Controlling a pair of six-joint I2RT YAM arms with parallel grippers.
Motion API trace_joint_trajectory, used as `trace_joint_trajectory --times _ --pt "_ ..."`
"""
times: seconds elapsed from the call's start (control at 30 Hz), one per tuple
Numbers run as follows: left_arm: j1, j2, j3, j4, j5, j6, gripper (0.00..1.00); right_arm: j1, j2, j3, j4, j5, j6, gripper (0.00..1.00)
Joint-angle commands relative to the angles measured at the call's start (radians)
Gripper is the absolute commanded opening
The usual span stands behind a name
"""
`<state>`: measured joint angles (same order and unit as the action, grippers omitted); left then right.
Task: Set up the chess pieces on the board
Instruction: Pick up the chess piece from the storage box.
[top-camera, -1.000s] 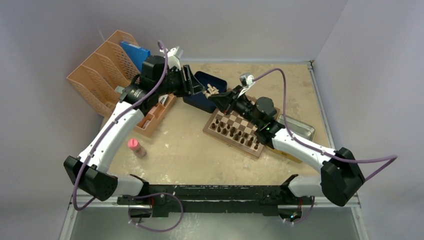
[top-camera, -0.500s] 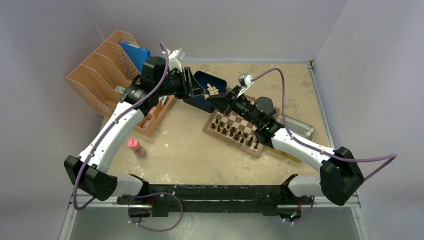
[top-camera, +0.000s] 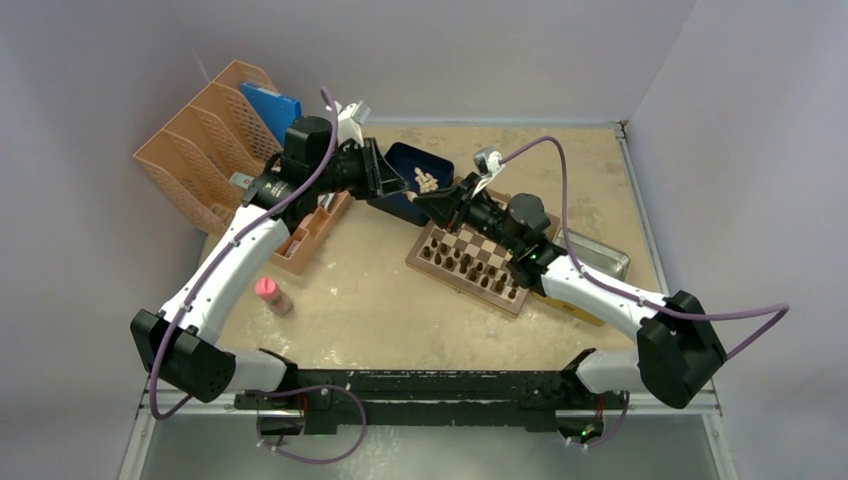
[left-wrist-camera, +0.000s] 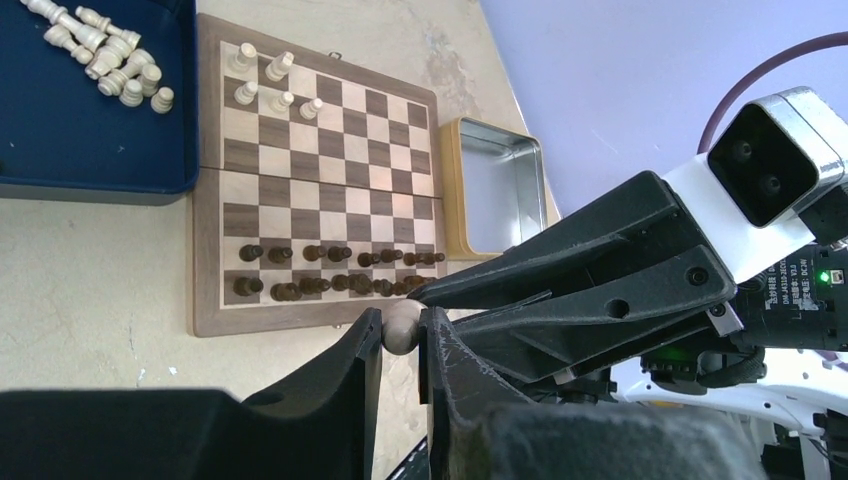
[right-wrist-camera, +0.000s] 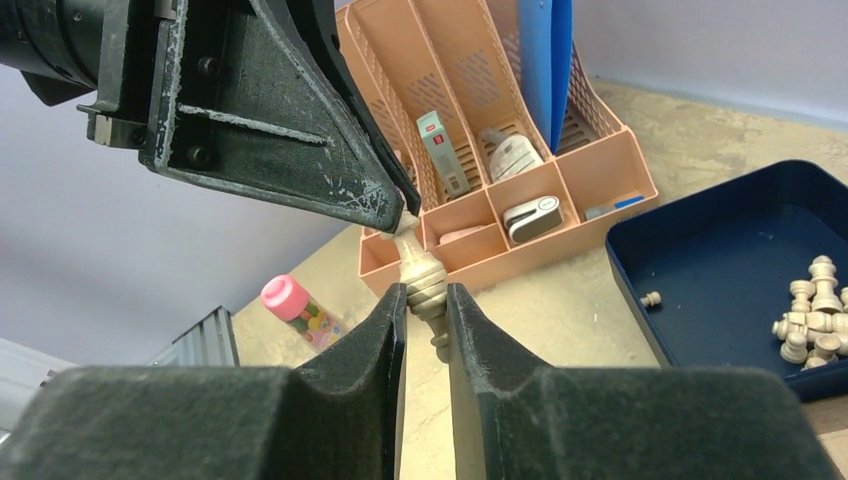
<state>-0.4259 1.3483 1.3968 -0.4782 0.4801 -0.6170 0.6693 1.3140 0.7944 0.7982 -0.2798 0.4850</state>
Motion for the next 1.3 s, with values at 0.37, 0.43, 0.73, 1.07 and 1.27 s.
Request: trace_joint_trajectory --times 0.37,0.43,0.73,1.07,1.27 --pt "0.026 -0.062 -0.069 0.112 0.039 -0.127 0.00 0.005 -0.086 -0.011 -0.002 0.103 0.290 0.59" --pt "0.032 -0.079 -0.084 0.130 0.020 -0.149 0.00 0.003 -0.104 -0.045 0.036 0.105 0.361 0.65" --pt "0.055 -0.194 -0.188 0.280 0.018 -0.306 0.00 0.003 -0.127 -0.093 0.113 0.065 0.548 0.72" --pt "0.056 -0.242 -0.266 0.370 0.051 -0.401 0.00 0.003 -0.122 -0.156 0.346 -0.015 0.622 0.56" --pt "0.055 -0.244 -0.297 0.410 0.071 -0.422 0.00 0.003 -0.109 -0.162 0.402 -0.019 0.636 0.52"
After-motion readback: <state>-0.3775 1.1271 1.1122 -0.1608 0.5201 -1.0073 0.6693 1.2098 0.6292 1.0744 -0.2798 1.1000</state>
